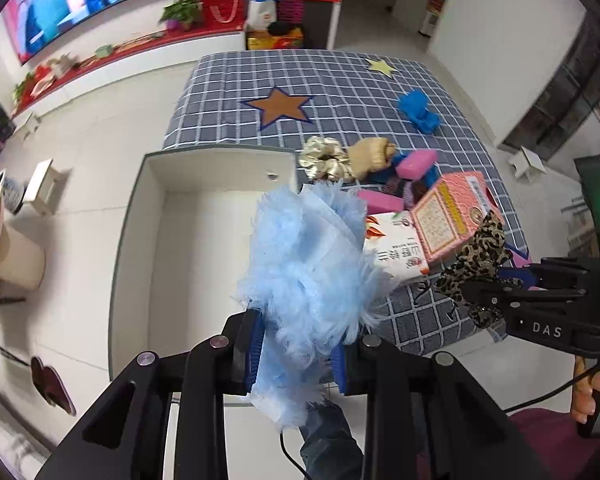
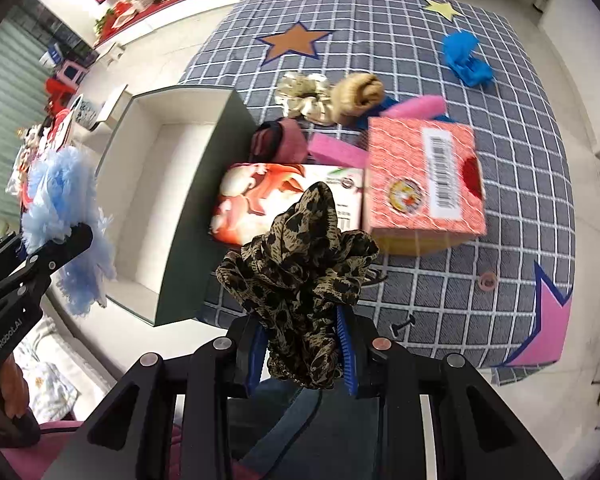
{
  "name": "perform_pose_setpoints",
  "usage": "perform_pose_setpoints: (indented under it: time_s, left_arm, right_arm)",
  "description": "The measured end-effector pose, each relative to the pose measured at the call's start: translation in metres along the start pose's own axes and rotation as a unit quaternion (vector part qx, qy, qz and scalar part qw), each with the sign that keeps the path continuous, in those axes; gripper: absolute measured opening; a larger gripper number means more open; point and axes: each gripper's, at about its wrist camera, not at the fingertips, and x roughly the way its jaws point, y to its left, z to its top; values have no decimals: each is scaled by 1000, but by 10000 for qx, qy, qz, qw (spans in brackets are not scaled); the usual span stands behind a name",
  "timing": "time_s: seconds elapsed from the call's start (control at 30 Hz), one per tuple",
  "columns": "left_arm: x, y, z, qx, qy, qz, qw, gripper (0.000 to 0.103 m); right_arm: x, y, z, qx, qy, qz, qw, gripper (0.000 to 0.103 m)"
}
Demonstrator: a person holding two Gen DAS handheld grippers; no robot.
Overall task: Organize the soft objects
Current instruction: 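Carry the fluffy toy and leopard scrunchie over the white box with both tools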
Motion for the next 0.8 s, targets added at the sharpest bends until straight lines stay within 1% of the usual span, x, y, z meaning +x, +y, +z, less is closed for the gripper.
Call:
perform_pose_setpoints:
  time_s: [0.23,0.5,0.8]
  left_arm:
    - [-7,19,-6,-282,-81,84,9995,31]
    - [-7,36,-9,-567,-84,112,9983,31]
    - [-5,62,-15,-957,-91,189,9952,31]
  right_arm:
    - [-2,17,5,-186,-64,-5,9998,32]
    - [-5,35,16,-431,-85,-18,9990,32]
    - [-2,62,32,-768,-15,46,9970,32]
